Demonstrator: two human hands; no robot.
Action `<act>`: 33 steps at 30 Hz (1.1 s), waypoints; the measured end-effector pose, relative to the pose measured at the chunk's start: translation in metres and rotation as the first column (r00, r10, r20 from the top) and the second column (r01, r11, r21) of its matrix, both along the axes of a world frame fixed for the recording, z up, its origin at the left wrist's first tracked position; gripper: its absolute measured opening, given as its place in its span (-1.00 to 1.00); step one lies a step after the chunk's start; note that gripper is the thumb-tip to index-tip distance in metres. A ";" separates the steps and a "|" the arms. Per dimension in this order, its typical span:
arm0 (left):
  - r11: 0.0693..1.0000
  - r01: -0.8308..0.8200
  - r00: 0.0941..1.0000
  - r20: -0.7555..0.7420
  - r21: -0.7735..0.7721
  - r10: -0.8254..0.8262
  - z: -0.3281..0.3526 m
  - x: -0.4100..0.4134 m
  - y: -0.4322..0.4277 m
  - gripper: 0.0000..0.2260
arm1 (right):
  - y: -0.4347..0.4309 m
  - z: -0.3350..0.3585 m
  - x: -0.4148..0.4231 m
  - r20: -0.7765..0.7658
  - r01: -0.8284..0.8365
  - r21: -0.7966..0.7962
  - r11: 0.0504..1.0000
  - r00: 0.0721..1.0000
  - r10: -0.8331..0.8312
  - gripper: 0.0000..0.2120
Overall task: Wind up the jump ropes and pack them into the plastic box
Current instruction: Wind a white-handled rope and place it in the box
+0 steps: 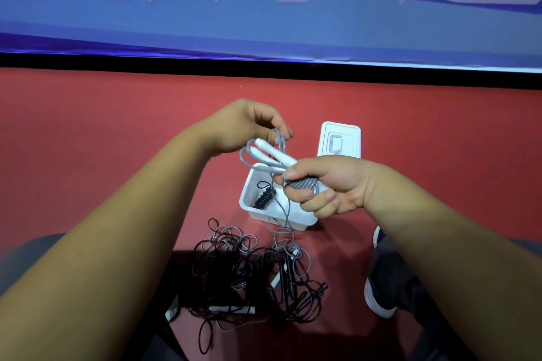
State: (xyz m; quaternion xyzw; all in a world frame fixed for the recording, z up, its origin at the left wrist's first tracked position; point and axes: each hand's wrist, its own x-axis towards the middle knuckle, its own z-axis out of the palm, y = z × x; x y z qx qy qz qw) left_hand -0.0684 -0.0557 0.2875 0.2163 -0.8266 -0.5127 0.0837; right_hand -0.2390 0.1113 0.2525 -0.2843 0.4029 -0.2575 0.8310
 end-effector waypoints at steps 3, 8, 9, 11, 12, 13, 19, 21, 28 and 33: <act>0.998 0.020 1.000 0.008 -0.055 -0.019 0.004 -0.007 0.003 -0.82 | 0.001 -0.001 0.002 -0.090 -0.083 0.039 0.996 0.992 0.086 -0.86; 0.977 0.060 0.998 0.032 -0.204 -0.055 0.015 -0.015 0.014 -0.81 | 0.002 -0.009 0.006 -0.216 -0.094 0.127 0.987 0.969 0.120 -0.77; 0.963 0.060 0.998 0.026 -0.262 -0.055 0.019 -0.016 0.015 -0.83 | 0.001 -0.011 0.007 -0.244 -0.065 0.137 0.988 0.965 0.097 -0.69; 0.927 0.062 0.998 0.024 -0.370 -0.058 0.024 -0.015 0.016 -0.86 | 0.000 -0.014 0.006 -0.281 0.022 0.159 0.987 0.959 0.024 -0.64; 0.910 0.060 0.998 0.028 -0.410 -0.054 0.025 -0.014 0.015 -0.86 | 0.000 -0.016 0.005 -0.293 0.073 0.169 0.983 0.956 -0.020 -0.71; 0.897 0.058 0.998 0.032 -0.438 -0.049 0.026 -0.013 0.014 -0.86 | -0.001 -0.017 0.004 -0.302 0.121 0.175 0.977 0.951 -0.063 -0.80; 0.844 0.067 0.997 0.076 -0.532 -0.031 0.028 -0.005 0.007 -0.85 | -0.009 -0.027 -0.007 -0.282 0.411 0.162 0.897 0.890 -0.357 -0.85; 0.834 0.089 0.993 0.117 -0.545 -0.030 0.029 -0.001 0.004 -0.82 | -0.012 -0.026 -0.009 -0.254 0.506 0.147 0.850 0.850 -0.461 -0.87; 0.868 0.110 0.946 0.320 -0.484 0.058 0.018 0.000 0.005 -0.78 | -0.018 -0.018 -0.015 -0.150 0.689 0.072 0.721 0.722 -0.675 -0.82; 0.921 0.019 0.887 0.432 -0.390 0.165 -0.007 -0.010 0.016 -0.92 | -0.018 -0.011 -0.006 -0.103 0.703 0.014 0.711 0.709 -0.698 -0.53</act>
